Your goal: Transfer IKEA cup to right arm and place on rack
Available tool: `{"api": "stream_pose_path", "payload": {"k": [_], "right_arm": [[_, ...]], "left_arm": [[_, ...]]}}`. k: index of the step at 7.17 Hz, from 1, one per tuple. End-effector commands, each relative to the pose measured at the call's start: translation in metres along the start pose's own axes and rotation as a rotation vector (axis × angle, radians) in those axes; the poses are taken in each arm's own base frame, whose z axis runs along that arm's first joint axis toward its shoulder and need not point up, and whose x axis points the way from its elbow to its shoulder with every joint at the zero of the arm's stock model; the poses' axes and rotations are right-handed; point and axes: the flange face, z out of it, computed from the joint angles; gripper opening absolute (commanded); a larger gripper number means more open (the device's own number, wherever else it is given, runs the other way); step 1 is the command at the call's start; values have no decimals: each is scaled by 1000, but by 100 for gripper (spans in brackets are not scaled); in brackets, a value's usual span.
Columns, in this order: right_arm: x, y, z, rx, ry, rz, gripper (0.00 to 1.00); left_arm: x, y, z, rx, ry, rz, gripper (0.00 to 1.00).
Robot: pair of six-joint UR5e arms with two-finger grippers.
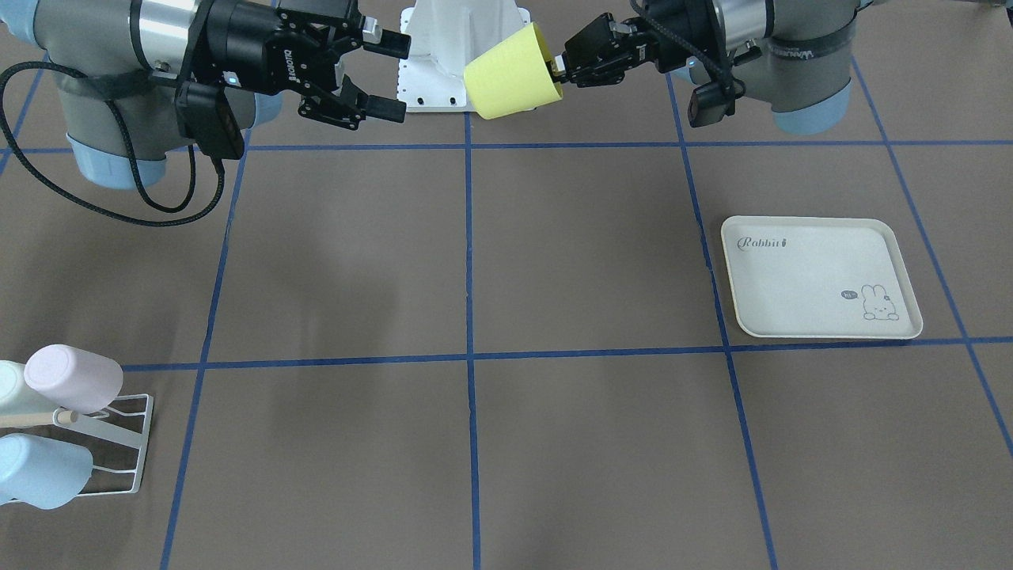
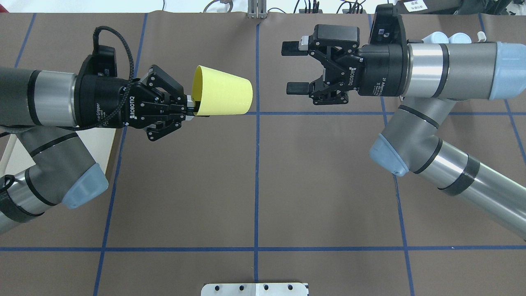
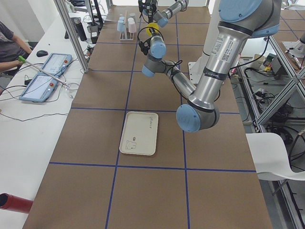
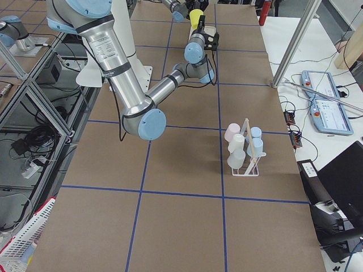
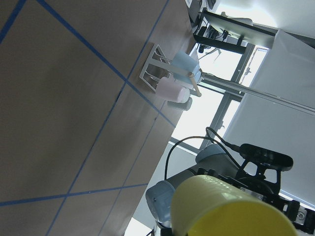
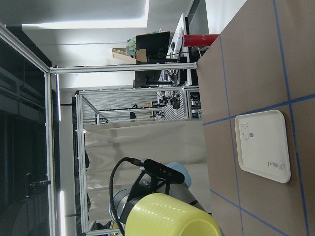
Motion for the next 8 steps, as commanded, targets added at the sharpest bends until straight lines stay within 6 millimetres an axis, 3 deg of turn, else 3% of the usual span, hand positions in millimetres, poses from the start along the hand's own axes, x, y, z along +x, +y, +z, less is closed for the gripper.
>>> {"api": "stream_pose_path", "payload": {"k": [1, 3, 8], "right_arm": [[-1, 11, 7, -22, -48, -13, 98], [-1, 22, 10, -61, -93, -31, 98], [3, 42, 23, -86, -122, -65, 98]], "left_arm": [[-6, 13, 1, -69, 108, -109, 0], [-27, 25, 11, -126, 231, -176, 0], [-28, 32, 21, -151, 241, -183, 0]]}}
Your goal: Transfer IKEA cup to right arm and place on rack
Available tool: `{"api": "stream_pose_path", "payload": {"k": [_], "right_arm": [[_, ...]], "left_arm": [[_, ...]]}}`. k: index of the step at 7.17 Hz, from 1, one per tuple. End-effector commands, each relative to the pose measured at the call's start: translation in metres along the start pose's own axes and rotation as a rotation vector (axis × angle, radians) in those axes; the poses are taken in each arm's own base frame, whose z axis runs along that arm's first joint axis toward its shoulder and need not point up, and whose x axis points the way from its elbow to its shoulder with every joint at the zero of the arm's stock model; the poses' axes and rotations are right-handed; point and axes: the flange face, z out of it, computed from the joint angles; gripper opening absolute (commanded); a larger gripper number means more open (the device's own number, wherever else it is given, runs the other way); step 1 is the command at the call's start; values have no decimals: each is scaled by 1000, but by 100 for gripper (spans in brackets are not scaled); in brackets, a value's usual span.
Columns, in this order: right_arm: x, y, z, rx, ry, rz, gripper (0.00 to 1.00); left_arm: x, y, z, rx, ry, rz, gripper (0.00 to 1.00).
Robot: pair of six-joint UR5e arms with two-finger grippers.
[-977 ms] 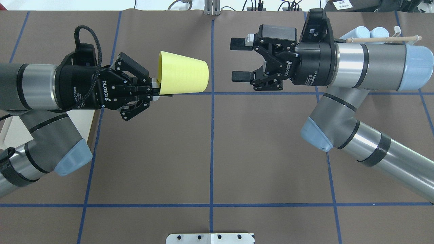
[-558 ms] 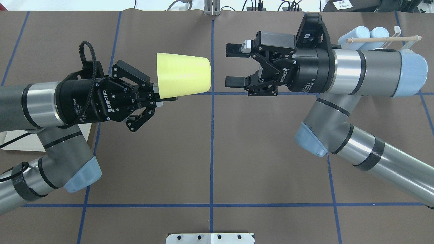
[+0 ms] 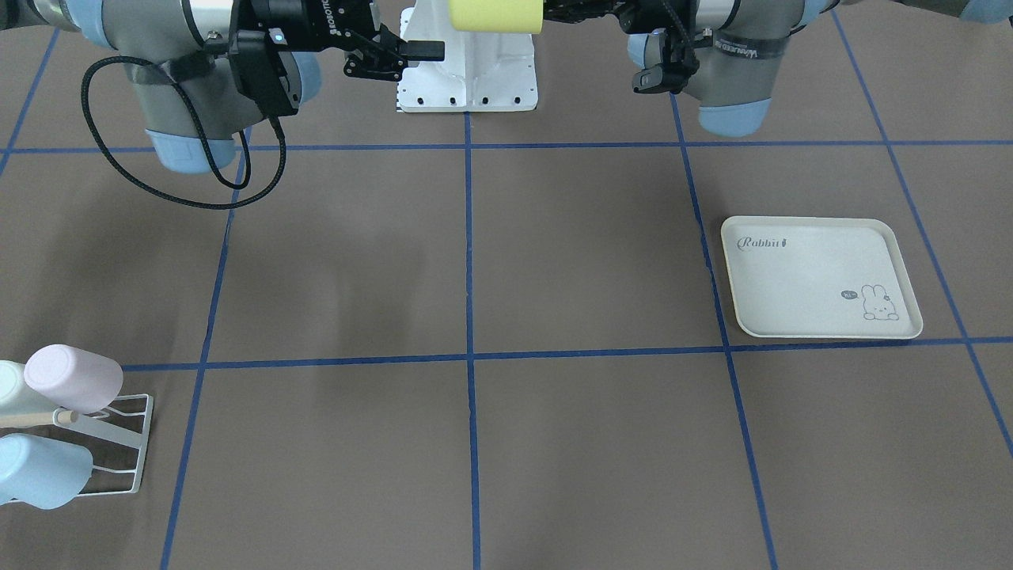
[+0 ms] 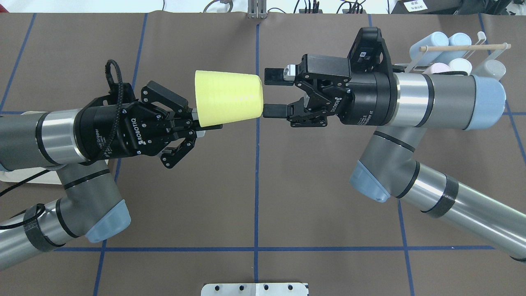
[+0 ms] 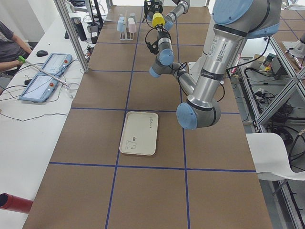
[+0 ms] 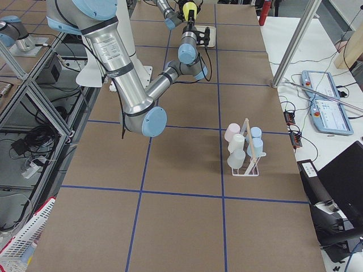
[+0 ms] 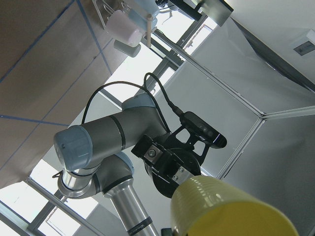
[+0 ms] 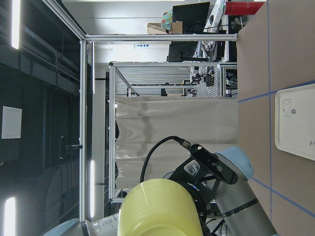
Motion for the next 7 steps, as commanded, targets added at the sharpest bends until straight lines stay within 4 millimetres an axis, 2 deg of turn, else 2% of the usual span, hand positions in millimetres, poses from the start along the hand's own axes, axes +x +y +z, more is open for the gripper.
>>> {"api": "stream_pose_path", "payload": {"k": [1, 7], "right_arm": [[-1, 3, 2, -6, -6, 0, 98], [-1, 6, 3, -10, -9, 2, 96]], "left_arm": [[-1, -1, 2, 0, -1, -2, 0], [-8, -4, 18, -7, -9, -12, 0]]}}
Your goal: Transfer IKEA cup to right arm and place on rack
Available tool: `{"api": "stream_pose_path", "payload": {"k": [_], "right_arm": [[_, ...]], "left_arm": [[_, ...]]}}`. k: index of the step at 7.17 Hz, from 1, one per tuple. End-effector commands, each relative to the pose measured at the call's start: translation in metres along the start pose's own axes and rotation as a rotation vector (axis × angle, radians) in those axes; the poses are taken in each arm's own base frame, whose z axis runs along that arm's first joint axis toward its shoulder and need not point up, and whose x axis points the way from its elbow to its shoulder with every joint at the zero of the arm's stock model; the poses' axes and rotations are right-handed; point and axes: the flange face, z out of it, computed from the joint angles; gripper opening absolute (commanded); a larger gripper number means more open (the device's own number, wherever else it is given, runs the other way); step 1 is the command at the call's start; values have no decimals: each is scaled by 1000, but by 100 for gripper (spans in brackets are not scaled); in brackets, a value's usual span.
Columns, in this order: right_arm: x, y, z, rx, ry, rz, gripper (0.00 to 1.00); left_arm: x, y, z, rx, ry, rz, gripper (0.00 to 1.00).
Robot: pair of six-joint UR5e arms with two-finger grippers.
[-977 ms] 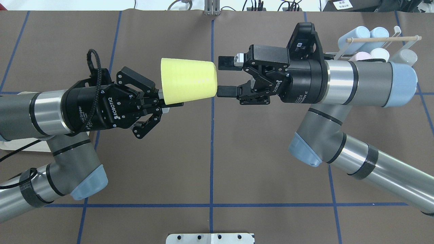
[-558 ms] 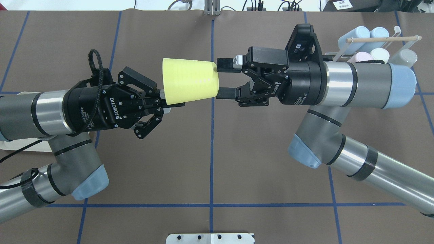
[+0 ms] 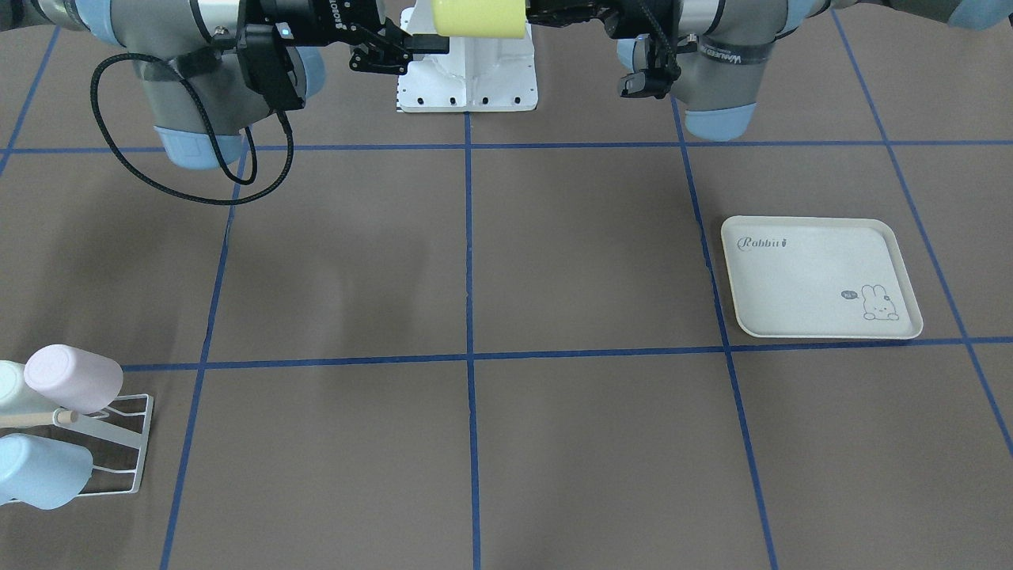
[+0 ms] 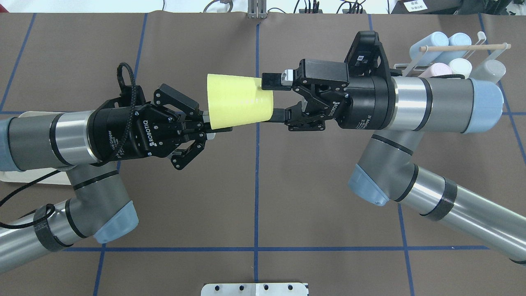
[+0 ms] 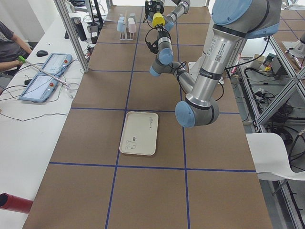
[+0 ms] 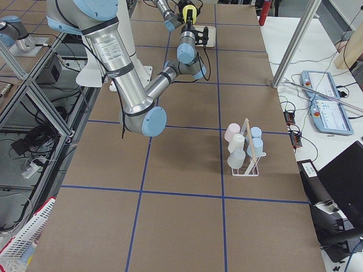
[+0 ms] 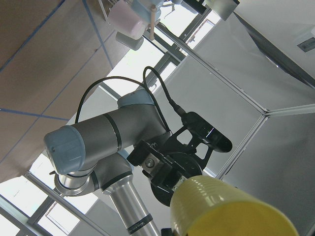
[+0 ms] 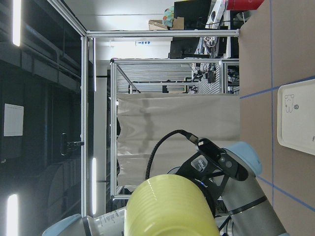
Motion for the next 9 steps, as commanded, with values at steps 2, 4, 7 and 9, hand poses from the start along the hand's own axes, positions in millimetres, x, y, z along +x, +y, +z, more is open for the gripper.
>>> {"api": "stream_pose_path", "payload": {"k": [2, 4, 7, 9], "right_arm": [[-2, 1, 0, -1, -3, -1, 89], [-2, 1, 0, 1, -4, -1, 81], [-2, 1, 0, -1, -3, -1, 45], [-2, 1, 0, -2, -6, -2, 38]], "left_arm": [[-3, 3, 7, -12, -1, -2, 0], [-5, 1, 8, -8, -5, -6, 0], [-3, 2, 11, -15, -1, 2, 25], [3, 4, 7, -14, 7, 19, 100]]}}
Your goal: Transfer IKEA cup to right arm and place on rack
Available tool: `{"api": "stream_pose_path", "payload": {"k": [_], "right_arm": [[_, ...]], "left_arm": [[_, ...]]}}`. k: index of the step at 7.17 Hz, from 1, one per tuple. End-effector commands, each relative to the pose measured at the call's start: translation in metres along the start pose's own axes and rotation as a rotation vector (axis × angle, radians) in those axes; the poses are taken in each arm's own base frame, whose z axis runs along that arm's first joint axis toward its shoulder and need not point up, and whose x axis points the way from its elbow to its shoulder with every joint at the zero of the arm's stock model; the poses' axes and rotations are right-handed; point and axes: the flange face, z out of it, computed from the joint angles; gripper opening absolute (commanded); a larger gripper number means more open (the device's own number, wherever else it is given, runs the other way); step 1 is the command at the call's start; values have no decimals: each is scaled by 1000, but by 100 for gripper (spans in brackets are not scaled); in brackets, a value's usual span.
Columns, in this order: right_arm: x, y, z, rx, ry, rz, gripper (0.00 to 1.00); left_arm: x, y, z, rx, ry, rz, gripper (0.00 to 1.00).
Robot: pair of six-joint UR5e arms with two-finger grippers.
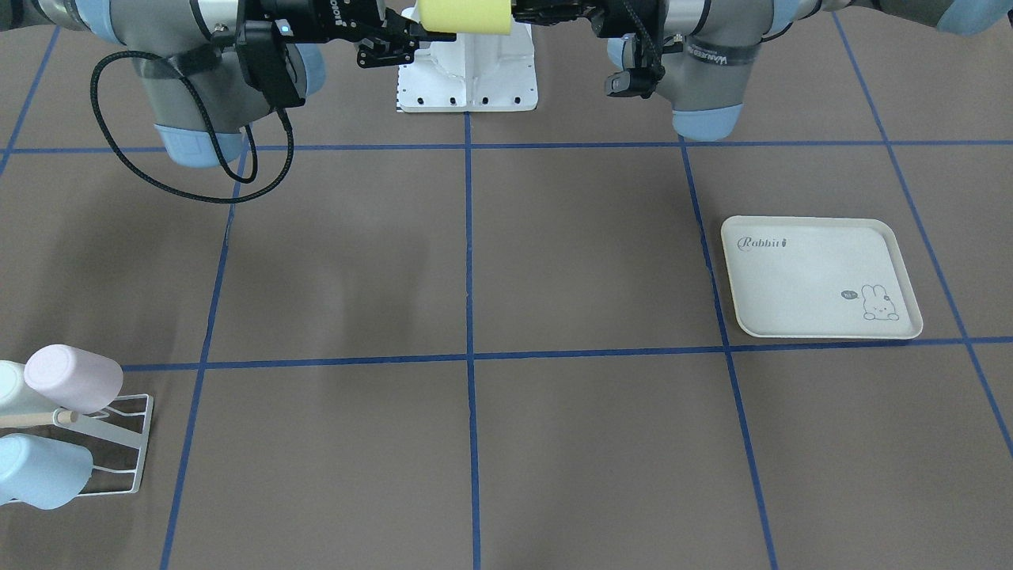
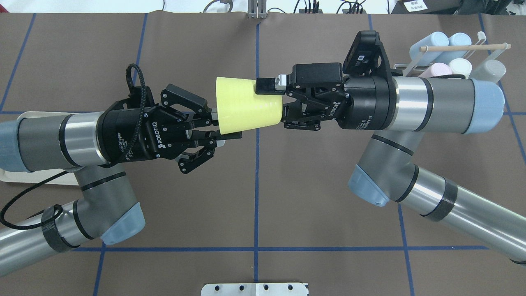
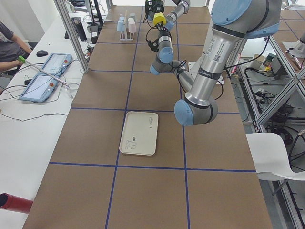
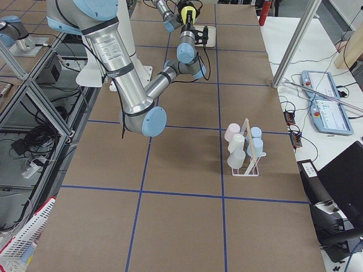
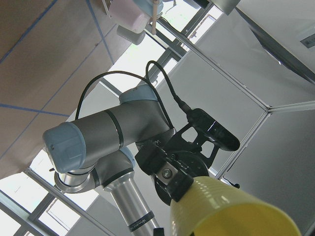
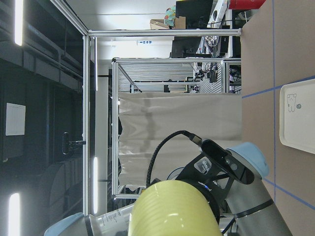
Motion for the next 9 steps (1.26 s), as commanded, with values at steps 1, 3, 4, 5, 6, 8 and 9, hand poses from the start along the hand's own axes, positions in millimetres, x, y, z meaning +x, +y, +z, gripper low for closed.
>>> {"api": "stream_pose_path", "payload": {"k": [1, 3, 4, 5, 6, 8, 9], "right_arm": [[-4, 1, -2, -1, -6, -5, 37], [-6, 0, -7, 6, -6, -10, 37], [-7, -5, -12, 17, 2, -27, 38], [2, -16, -32, 54, 46, -75, 38], [19, -29, -56, 93, 111, -122, 38], [9, -79, -106, 139, 331, -213, 38], [-6, -105, -129, 132, 465, -287, 38]], "left_arm": [[21, -5, -14, 25, 20, 39, 100], [29, -31, -60, 131, 4, 91, 100], [17, -39, -87, 177, -28, 186, 100], [13, -49, -100, 208, -55, 229, 100], [25, -61, -114, 235, -145, 286, 100], [80, -80, -158, 289, -482, 422, 100], [104, -90, -180, 337, -542, 500, 100]]}}
